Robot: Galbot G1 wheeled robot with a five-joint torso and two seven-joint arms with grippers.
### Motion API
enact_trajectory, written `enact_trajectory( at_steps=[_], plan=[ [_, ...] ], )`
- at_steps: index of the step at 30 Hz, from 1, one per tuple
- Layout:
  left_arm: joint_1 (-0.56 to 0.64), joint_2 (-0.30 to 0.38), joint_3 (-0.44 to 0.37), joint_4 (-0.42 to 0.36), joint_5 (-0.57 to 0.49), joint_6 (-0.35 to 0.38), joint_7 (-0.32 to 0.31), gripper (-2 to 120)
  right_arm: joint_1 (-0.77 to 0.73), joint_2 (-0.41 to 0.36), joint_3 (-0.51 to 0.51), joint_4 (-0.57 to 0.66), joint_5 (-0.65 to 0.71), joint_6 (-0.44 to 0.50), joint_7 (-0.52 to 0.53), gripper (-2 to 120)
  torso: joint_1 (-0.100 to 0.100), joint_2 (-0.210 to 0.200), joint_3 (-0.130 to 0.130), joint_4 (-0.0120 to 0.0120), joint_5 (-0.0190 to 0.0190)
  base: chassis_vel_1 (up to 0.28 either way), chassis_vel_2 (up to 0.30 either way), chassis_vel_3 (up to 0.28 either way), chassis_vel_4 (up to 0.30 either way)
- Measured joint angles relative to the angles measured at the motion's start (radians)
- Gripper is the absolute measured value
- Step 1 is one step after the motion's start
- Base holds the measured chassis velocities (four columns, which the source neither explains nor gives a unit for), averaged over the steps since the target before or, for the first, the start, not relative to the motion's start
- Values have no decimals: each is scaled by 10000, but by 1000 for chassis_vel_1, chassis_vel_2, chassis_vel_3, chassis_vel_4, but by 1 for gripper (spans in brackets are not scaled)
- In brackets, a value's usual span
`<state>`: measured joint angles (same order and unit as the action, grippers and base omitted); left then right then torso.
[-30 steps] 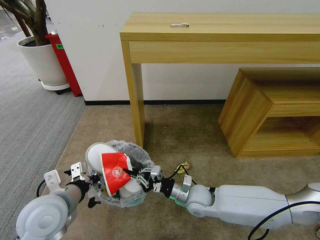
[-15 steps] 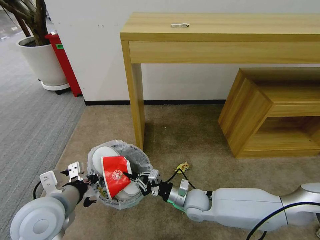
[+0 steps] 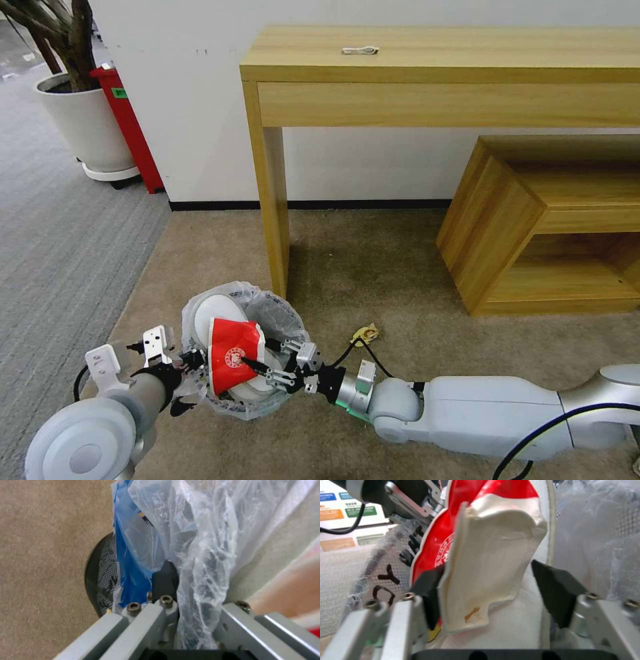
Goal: Pick up the trash bin and place the garbage on the floor into it.
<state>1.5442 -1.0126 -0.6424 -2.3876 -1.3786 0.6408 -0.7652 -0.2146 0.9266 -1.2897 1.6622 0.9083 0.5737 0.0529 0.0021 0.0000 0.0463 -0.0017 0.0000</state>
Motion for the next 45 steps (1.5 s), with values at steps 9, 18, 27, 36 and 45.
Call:
enact_trajectory(
  at_steps=[9,18,27,36,45],
  plan=[
    [-189,-189,104,200,-366,-10,-205,0,109,45,-80,-109,-5,39,-51,99,0,0,1,0,-1,0,0,0,0],
    [130,-313,111,-309,-386,-1,-231,0,86,209,-125,-243,-59,45,8,100,0,0,0,0,-2,0,0,0,0],
    [187,-226,-69,-33,-393,24,-128,0,132,200,-41,17,7,40,132,100,0,0,0,1,-3,0,0,0,0],
    [-238,-198,343,734,-338,17,-75,0,113,-270,376,703,228,203,25,100,0,0,0,-1,0,0,0,0,0],
    [-331,-209,463,1265,-267,7,-86,0,136,-515,918,1434,475,308,-63,100,0,0,0,0,-1,0,0,0,0]
  ],
)
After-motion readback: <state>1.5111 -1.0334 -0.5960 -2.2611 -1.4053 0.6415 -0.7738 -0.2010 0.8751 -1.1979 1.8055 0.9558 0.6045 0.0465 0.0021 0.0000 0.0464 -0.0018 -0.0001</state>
